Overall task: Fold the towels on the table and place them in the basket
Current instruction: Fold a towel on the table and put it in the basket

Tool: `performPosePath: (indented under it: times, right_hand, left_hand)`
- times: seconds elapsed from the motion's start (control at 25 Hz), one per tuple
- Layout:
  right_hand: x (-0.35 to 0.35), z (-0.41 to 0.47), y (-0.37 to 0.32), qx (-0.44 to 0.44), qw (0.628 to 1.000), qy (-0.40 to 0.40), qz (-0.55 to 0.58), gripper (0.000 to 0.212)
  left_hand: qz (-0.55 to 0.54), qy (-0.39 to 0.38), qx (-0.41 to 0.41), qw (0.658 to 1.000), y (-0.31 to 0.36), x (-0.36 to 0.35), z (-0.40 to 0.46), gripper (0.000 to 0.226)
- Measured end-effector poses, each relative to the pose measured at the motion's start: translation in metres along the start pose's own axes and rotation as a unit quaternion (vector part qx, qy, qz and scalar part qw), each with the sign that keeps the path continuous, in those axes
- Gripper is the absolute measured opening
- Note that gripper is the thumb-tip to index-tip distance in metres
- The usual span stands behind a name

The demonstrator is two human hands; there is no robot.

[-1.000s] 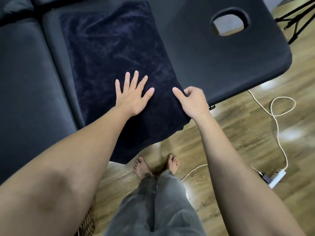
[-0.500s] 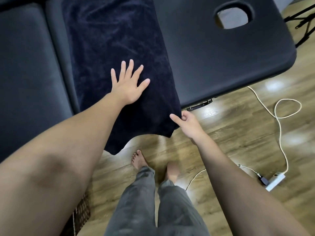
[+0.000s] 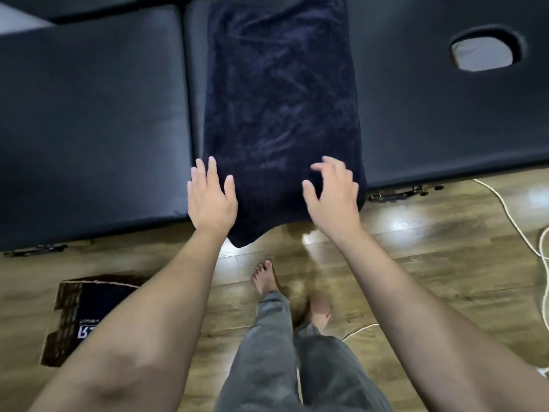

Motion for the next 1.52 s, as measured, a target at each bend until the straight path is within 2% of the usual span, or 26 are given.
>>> performPosePath:
  times: [0.12,0.16,0.24,0.32,0.36,0.48,0.56,0.76,0.88,1.0,1.04,1.12,1.24,1.32,1.4,1.52]
  right_hand:
    - [-0.032,0.011,-0.042,0.079,0.986,-0.133,-0.067,0.046]
    - [-0.041,0.016,-0.052,0.09,0.979,-0.164,-0.081,0.049]
    - [-0.058,0.028,-0.063,0.091,0.965,-0.219,-0.109,0.054]
    - [-0.072,0.039,-0.067,0.083,0.957,-0.25,-0.12,0.055]
    - [-0.076,0.044,-0.067,0.078,0.959,-0.25,-0.109,0.053]
    - [-0.078,0.044,-0.06,0.092,0.967,-0.221,-0.086,0.048]
    - [-0.077,0.038,-0.053,0.105,0.973,-0.182,-0.092,0.047]
    - [-0.053,0.009,-0.015,0.025,0.999,-0.017,-0.04,0.037]
    - [-0.038,-0.016,0.012,0.004,1.0,0.017,-0.023,0.034]
    - [-0.021,-0.043,0.047,-0.028,0.998,0.043,0.021,0.032]
    - [-0.018,-0.053,0.061,-0.033,0.997,0.049,0.051,0.032]
    - [-0.009,-0.066,0.09,-0.071,0.986,0.059,0.142,0.03]
    - [-0.013,-0.077,0.136,-0.2,0.949,0.042,0.24,0.039]
    - [-0.025,-0.081,0.155,-0.269,0.915,0.022,0.299,0.063]
    - [-0.04,-0.083,0.159,-0.301,0.889,-0.009,0.346,0.087]
    - [-0.058,-0.078,0.154,-0.302,0.872,-0.048,0.383,0.093]
  left_hand:
    - [-0.023,0.019,0.057,0.998,0.003,0.016,0.008,0.062]
    - [-0.071,0.019,0.098,0.992,0.001,0.022,0.015,0.063]
    - [-0.194,-0.009,0.161,0.968,-0.003,0.028,0.03,0.06]
    - [-0.19,-0.052,0.165,0.966,-0.007,0.029,0.041,0.045]
    - [-0.176,-0.068,0.164,0.968,-0.011,0.029,0.042,0.042]
    - [-0.202,-0.112,0.177,0.957,-0.027,0.028,0.033,0.06]
    - [-0.241,-0.148,0.178,0.943,-0.039,0.024,0.021,0.064]
    - [-0.388,-0.214,0.15,0.884,-0.035,0.008,-0.016,0.034]
    - [-0.438,-0.234,0.167,0.852,-0.039,-0.02,-0.053,0.03]
    - [-0.441,-0.295,0.217,0.819,-0.04,-0.067,-0.097,0.034]
    - [-0.447,-0.293,0.219,0.817,-0.039,-0.079,-0.109,0.032]
    - [-0.482,-0.232,0.223,0.815,-0.039,-0.092,-0.12,0.028]
    - [-0.549,-0.139,0.242,0.788,-0.043,-0.093,-0.129,0.036]
    - [-0.568,-0.121,0.245,0.777,-0.044,-0.088,-0.133,0.035]
    - [-0.585,-0.12,0.248,0.763,-0.044,-0.083,-0.137,0.037]
    - [-0.609,-0.145,0.271,0.731,-0.038,-0.079,-0.14,0.048]
Point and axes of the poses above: each hand's wrist, its own z-axis towards the middle knuckle, its own x-axis out of the back of the hand, y = z × x, the point moved 6 cm from there along z, towards the middle knuckle, and after that the axes turned 3 degrees about -y, right-handed, at the moved point
